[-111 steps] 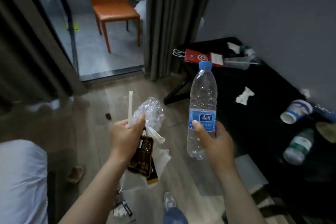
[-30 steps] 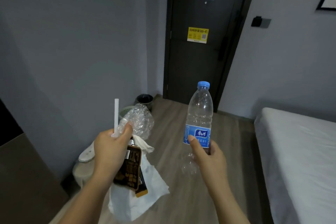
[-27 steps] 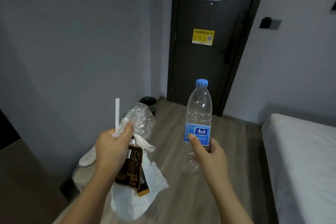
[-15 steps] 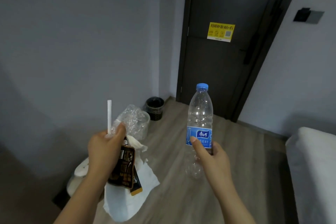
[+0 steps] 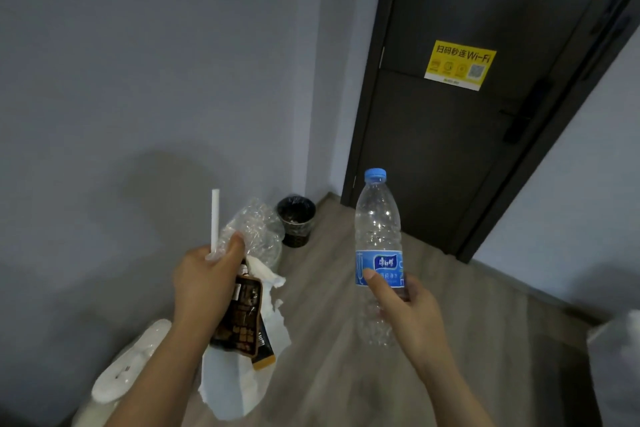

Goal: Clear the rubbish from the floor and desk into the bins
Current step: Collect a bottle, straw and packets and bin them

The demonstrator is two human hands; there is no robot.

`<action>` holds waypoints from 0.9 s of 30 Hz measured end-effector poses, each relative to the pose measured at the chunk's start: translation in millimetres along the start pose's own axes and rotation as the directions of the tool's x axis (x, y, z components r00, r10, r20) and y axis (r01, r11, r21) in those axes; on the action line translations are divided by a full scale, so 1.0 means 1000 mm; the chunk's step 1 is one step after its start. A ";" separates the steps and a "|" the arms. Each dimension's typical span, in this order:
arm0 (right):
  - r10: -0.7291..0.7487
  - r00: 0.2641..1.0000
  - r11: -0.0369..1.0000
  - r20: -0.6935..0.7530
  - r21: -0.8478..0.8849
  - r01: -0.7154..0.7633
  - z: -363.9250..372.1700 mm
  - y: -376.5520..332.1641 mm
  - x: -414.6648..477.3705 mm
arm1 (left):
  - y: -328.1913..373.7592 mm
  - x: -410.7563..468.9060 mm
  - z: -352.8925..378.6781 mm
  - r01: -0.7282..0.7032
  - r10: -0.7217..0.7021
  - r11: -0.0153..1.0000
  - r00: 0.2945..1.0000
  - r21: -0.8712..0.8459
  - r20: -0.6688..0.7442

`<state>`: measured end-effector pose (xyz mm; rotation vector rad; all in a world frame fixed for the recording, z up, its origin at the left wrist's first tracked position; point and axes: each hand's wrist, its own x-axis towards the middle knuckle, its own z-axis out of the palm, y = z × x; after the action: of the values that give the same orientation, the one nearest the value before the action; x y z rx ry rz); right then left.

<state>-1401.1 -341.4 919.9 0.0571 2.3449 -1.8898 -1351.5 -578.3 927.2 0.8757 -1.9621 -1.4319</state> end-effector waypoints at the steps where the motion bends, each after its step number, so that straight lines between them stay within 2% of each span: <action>1: -0.004 1.000 1.000 0.009 -0.002 0.004 0.000 -0.002 0.018 | 0.002 0.012 0.013 -0.001 0.001 1.000 1.000 0.010 -0.002; 6: -0.006 0.998 1.000 0.066 -0.024 0.007 0.001 -0.003 0.125 | 0.012 0.071 0.084 -0.013 0.016 0.997 0.999 0.079 -0.040; 12: -0.011 0.982 0.993 0.188 -0.115 0.033 -0.006 -0.014 0.253 | 0.024 0.131 0.152 0.043 -0.020 0.990 0.986 0.136 -0.165; 18: 0.010 0.939 0.986 0.343 -0.162 0.048 0.015 -0.019 0.345 | 0.014 0.173 0.181 0.120 -0.076 0.982 0.958 0.145 -0.278; 22: 0.063 0.920 0.971 0.387 -0.238 0.033 0.039 -0.005 0.389 | 0.001 0.201 0.191 0.204 -0.151 0.970 0.933 0.132 -0.327; 27: 0.090 0.900 0.951 0.427 -0.306 0.050 0.084 0.000 0.438 | -0.019 0.253 0.193 0.211 -0.144 0.964 0.925 0.159 -0.352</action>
<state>-1828.6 -446.1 847.6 -0.3377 2.2668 -1.3213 -1653.8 -662.4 869.3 1.3256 -1.8132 -1.1026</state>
